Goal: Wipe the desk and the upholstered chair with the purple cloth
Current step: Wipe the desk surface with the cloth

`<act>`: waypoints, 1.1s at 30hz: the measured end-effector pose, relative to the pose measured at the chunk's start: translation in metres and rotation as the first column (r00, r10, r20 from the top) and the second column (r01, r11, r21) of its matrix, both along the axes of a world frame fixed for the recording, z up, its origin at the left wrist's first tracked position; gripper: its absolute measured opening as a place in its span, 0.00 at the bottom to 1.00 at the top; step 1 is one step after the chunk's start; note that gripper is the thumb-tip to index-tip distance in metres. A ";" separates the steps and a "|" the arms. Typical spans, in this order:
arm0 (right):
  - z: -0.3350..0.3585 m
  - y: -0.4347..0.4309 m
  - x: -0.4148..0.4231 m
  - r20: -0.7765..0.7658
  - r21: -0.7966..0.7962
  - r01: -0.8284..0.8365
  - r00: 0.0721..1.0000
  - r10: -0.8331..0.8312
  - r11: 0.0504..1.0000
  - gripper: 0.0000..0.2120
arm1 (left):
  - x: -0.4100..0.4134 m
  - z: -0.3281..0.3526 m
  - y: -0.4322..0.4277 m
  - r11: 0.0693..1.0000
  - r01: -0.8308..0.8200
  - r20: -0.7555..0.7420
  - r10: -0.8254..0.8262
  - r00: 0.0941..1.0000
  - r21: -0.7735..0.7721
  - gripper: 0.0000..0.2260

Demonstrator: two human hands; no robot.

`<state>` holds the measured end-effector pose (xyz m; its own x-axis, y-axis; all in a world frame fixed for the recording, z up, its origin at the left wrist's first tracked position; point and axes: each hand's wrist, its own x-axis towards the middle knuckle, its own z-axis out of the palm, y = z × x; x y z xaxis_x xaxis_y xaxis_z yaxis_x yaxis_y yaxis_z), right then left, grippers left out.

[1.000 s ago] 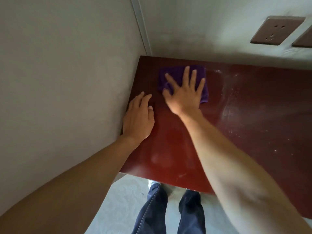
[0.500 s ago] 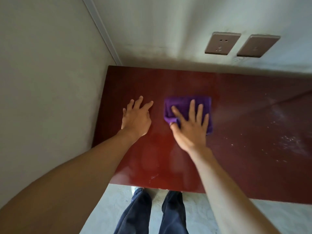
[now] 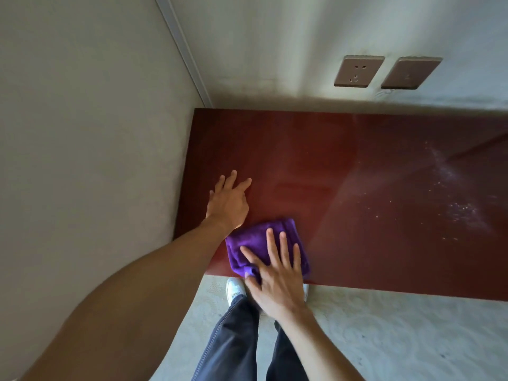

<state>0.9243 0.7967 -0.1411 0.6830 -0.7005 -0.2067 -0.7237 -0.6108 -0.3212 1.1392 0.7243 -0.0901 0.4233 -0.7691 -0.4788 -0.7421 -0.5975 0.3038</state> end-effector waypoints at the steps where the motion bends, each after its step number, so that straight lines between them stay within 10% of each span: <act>1: -0.001 -0.018 -0.003 -0.005 -0.016 0.018 1.000 -0.018 1.000 0.29 | 0.001 -0.001 -0.001 1.000 -0.014 -0.014 0.014 1.000 -0.004 0.24; 8: 0.001 -0.221 0.016 -0.148 0.027 0.564 0.818 -0.555 0.825 0.32 | 0.003 -0.016 -0.005 0.999 -0.044 0.001 0.044 0.999 -0.013 0.23; 18: 0.002 -0.171 0.079 -0.068 0.074 0.117 0.991 -0.112 0.990 0.30 | 0.003 -0.014 -0.021 0.980 -0.163 0.011 0.165 0.986 -0.113 0.19; 33: -0.002 -0.244 -0.107 -0.194 0.032 0.678 0.725 -0.661 0.735 0.33 | -0.102 -0.008 -0.079 0.990 0.143 0.045 -0.142 0.989 -0.019 0.22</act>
<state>0.8168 0.5522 -0.1428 -0.0047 -0.9340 -0.3571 -0.9778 0.0791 -0.1942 1.0369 0.6449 -0.0983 0.3287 -0.8334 -0.4443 -0.8319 -0.4782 0.2816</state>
